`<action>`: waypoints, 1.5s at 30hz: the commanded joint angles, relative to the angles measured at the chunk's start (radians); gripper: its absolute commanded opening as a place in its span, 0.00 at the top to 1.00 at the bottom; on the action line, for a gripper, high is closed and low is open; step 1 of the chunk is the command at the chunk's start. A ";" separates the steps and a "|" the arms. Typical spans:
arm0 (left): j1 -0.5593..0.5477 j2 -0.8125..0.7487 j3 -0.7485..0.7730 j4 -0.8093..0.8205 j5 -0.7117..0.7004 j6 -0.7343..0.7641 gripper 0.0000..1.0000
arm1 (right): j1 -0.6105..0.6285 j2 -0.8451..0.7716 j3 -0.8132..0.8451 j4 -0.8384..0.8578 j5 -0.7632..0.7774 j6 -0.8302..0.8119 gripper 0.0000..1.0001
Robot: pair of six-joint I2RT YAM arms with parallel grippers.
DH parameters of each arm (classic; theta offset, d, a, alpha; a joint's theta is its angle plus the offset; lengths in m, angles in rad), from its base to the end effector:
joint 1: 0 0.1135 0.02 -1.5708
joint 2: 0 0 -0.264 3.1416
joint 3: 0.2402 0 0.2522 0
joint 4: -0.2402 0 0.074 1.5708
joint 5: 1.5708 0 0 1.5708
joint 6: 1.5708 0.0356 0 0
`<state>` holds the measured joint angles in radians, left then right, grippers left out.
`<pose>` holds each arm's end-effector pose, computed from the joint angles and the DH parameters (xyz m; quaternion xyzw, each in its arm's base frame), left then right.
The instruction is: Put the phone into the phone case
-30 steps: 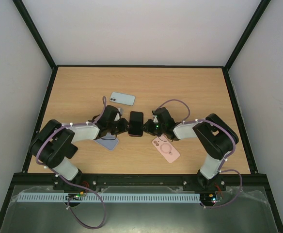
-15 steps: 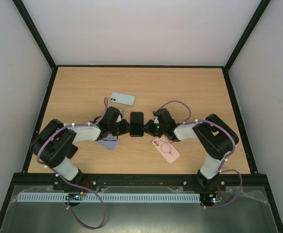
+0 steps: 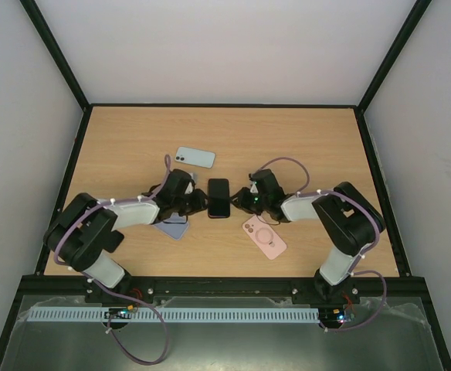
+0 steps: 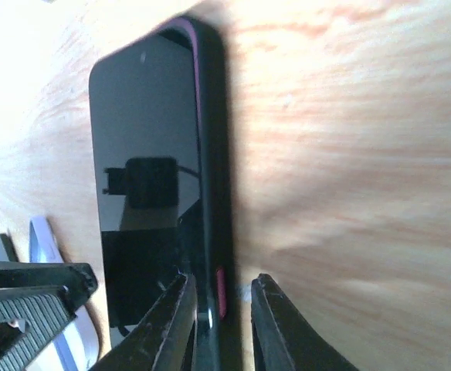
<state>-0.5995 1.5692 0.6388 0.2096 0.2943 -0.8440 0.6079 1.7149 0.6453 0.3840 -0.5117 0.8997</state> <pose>0.2379 -0.1751 0.1456 -0.0499 0.9018 -0.3697 0.2179 0.2441 0.1911 0.1223 0.0199 0.8807 0.4503 0.1456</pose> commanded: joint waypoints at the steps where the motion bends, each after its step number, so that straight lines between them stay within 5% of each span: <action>1: 0.061 -0.012 0.023 -0.033 -0.002 0.046 0.70 | -0.039 0.011 0.063 -0.042 -0.005 -0.052 0.77; 24: 0.139 0.237 0.150 0.068 0.155 0.123 0.77 | -0.054 0.215 0.198 -0.047 -0.109 -0.061 0.69; 32: 0.139 0.218 0.092 0.094 0.160 0.119 0.88 | -0.054 0.195 0.146 0.172 -0.252 0.078 0.69; 45: 0.139 0.140 0.004 0.113 0.171 0.089 0.80 | -0.053 0.163 0.097 0.372 -0.316 0.219 0.67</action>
<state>-0.4507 1.7332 0.6796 0.3496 0.4370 -0.7471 0.5377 1.9011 0.7498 0.6136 -0.7460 1.0592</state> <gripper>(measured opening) 0.194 0.324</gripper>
